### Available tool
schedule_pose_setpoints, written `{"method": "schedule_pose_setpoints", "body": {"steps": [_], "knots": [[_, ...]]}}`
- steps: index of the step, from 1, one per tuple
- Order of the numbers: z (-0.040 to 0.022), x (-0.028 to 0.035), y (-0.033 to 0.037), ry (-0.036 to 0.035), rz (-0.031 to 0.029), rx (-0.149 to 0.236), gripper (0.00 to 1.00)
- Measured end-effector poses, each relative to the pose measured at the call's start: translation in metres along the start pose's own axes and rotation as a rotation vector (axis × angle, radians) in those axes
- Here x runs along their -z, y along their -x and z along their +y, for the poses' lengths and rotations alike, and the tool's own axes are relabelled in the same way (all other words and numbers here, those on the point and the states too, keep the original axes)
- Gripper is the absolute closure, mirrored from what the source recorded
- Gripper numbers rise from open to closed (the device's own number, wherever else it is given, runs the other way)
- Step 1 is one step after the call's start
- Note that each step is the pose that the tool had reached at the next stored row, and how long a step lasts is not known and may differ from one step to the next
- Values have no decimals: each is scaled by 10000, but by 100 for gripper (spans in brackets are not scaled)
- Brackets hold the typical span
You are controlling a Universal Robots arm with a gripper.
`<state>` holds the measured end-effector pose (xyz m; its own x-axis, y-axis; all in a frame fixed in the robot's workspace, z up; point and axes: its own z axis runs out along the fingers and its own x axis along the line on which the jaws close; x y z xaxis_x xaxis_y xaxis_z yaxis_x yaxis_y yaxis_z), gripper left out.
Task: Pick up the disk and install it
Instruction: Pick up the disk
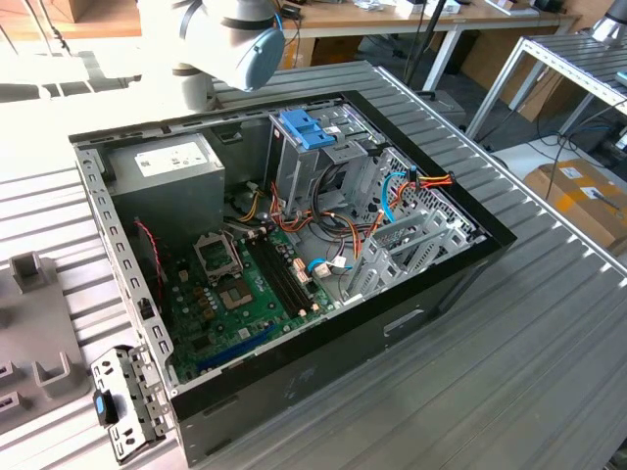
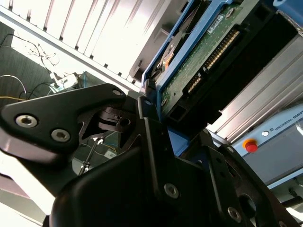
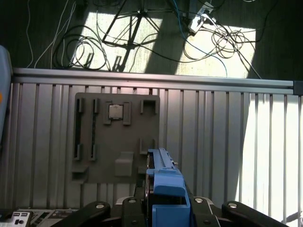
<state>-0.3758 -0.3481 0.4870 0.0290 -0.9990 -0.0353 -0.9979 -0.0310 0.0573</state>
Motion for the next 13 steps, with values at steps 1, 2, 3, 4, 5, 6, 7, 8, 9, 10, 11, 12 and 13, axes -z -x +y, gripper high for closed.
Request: {"method": "schedule_pose_setpoints", "body": {"steps": [1, 2, 3, 4, 5, 6, 7, 8, 9, 10, 11, 12, 13], "knots": [[-5, 0, 0, 0, 0, 1, 63], [-9, 0, -1, 0, 0, 0, 63], [-13, 1, -1, 1, 0, 0, 63], [-20, 1, -1, -1, 0, 0, 63], [-27, 2, -1, 1, 0, 0, 63], [-32, 2, -1, 0, 0, 0, 63], [-43, 2, -2, 0, 0, 1, 63], [-54, 3, -2, 0, 0, 0, 63], [-60, 4, -2, 1, 0, 0, 63], [-63, 4, -2, 0, 0, 0, 63], [-69, 4, -2, -1, 0, 1, 63], [-73, 4, -2, 0, 0, 0, 63], [-85, 5, -3, 1, 0, 0, 63]]}}
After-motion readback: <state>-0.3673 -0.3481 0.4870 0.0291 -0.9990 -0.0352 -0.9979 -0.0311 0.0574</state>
